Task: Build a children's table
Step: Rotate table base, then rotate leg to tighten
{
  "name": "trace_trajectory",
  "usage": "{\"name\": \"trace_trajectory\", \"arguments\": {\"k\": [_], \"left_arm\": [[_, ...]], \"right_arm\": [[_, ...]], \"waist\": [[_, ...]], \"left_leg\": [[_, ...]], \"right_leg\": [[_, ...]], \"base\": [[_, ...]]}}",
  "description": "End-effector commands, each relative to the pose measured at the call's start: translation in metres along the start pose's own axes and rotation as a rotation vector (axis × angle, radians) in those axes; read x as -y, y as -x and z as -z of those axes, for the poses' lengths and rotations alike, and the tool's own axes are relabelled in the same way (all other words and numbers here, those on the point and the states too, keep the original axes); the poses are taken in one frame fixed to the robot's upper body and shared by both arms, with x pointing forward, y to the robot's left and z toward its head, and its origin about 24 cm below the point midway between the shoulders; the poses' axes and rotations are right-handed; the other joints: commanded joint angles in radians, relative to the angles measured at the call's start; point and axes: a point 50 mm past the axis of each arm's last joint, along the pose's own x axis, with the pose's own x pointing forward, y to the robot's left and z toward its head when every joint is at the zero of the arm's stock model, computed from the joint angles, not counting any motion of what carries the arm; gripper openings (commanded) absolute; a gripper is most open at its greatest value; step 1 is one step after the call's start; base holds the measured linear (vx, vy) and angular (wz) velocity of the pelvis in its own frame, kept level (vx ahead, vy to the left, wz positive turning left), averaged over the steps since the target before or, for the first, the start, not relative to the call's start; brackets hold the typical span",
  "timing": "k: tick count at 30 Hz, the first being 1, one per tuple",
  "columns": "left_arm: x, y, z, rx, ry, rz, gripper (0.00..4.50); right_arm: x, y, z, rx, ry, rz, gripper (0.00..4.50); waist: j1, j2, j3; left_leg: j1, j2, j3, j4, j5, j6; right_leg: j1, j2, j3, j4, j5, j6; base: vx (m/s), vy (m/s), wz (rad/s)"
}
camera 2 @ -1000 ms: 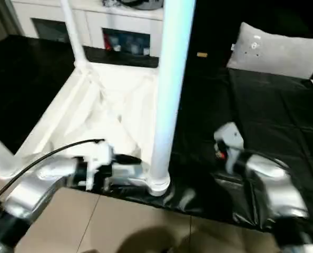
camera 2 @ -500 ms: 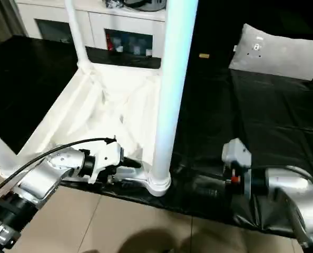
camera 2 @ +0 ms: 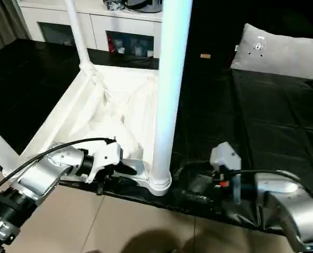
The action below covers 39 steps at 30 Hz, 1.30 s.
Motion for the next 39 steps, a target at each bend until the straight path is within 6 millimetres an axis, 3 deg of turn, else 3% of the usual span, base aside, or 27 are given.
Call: {"name": "trace_trajectory", "arguments": {"k": [1, 12, 17, 18, 22, 23, 27, 28, 31, 33, 35, 39], "left_arm": [[-0.002, 0.004, 0.004, -0.053, -0.004, -0.002, 0.88], [-0.003, 0.006, 0.006, -0.038, -0.020, 0.016, 0.11], [0.000, 0.006, 0.002, 0.021, -0.041, 0.048, 0.01], [0.001, 0.006, 0.001, 0.042, -0.050, 0.056, 0.00], [0.002, 0.005, -0.003, 0.086, -0.075, 0.086, 0.00], [0.002, 0.005, -0.005, 0.096, -0.081, 0.091, 0.00], [0.001, 0.005, -0.007, 0.097, -0.093, 0.095, 0.00], [0.000, 0.004, -0.007, 0.096, -0.094, 0.093, 0.00], [-0.003, 0.004, -0.002, 0.084, -0.099, 0.068, 0.00], [-0.003, 0.004, -0.002, 0.080, -0.097, 0.071, 0.00], [-0.004, 0.004, -0.003, 0.079, -0.097, 0.072, 0.00], [-0.009, 0.004, -0.006, 0.087, -0.088, 0.048, 0.00]], "right_arm": [[-0.002, -0.002, -0.002, -0.015, 0.003, -0.004, 4.50], [0.001, -0.009, -0.007, -0.027, 0.018, -0.031, 4.50], [0.009, -0.020, -0.008, 0.003, 0.030, -0.024, 4.50], [0.013, -0.023, -0.008, 0.017, 0.027, -0.030, 4.20], [0.021, -0.032, -0.009, 0.053, 0.000, -0.079, 3.96], [0.023, -0.035, -0.010, 0.054, -0.003, -0.109, 3.69], [0.025, -0.038, -0.012, 0.054, -0.009, -0.166, 3.35], [0.026, -0.039, -0.011, 0.048, -0.013, -0.179, 3.35], [0.029, -0.044, -0.010, 0.042, -0.035, -0.231, 3.06], [0.031, -0.045, -0.010, 0.039, -0.031, -0.233, 2.86], [0.033, -0.047, -0.012, 0.043, -0.029, -0.238, 2.71], [0.034, -0.051, -0.015, 0.060, -0.034, -0.267, 2.40]], "waist": [[0.003, -0.009, -0.050], [-0.004, -0.007, -0.049], [-0.014, -0.008, -0.052], [-0.018, -0.009, -0.053], [-0.013, -0.008, -0.056], [-0.010, -0.007, -0.058], [-0.004, -0.004, -0.060], [-0.006, -0.019, -0.060], [0.000, -0.005, -0.057], [0.002, -0.011, -0.056], [0.003, -0.007, -0.056], [0.005, -0.011, -0.059]], "left_leg": [[0.001, 0.028, -0.020, -0.069, -0.297, 0.056], [0.002, 0.025, -0.023, -0.066, -0.307, 0.055], [-0.005, 0.028, -0.027, -0.070, -0.307, 0.056], [-0.005, 0.026, -0.025, -0.067, -0.300, 0.056], [-0.004, 0.032, -0.021, -0.069, -0.259, 0.068], [-0.008, 0.033, -0.021, -0.070, -0.245, 0.071], [-0.009, 0.037, -0.019, -0.070, -0.209, 0.078], [-0.011, 0.036, -0.016, -0.068, -0.207, 0.082], [-0.007, 0.034, -0.014, -0.067, -0.220, 0.077], [-0.006, 0.034, -0.015, -0.068, -0.224, 0.070], [-0.003, 0.035, -0.016, -0.068, -0.232, 0.064], [-0.006, 0.035, -0.016, -0.068, -0.211, 0.067]], "right_leg": [[0.044, -0.060, 0.035, -0.106, -0.575, -0.050], [0.039, -0.061, 0.028, -0.115, -0.631, -0.020], [0.041, -0.064, 0.030, -0.104, -0.586, -0.042], [0.041, -0.065, 0.031, -0.104, -0.589, -0.051], [0.043, -0.065, 0.040, -0.093, -0.512, -0.087], [0.047, -0.065, 0.041, -0.087, -0.483, -0.100], [0.052, -0.064, 0.044, -0.076, -0.410, -0.133], [0.052, -0.063, 0.044, -0.077, -0.412, -0.132], [0.049, -0.065, 0.043, -0.083, -0.461, -0.125], [0.050, -0.066, 0.043, -0.084, -0.483, -0.113], [0.048, -0.068, 0.043, -0.087, -0.512, -0.104], [0.050, -0.067, 0.043, -0.082, -0.485, -0.108]], "base": [[0.000, 0.000, 0.00], [0.000, 0.000, 0.00], [0.000, 0.000, 0.00], [0.000, 0.000, 0.00], [0.000, 0.000, 0.00], [0.000, 0.000, 0.00], [0.000, 0.000, 0.00], [0.000, 0.000, 0.00], [0.000, 0.000, 0.00], [0.000, 0.000, 0.00], [0.000, 0.000, 0.00], [0.000, 0.000, 0.00]]}}
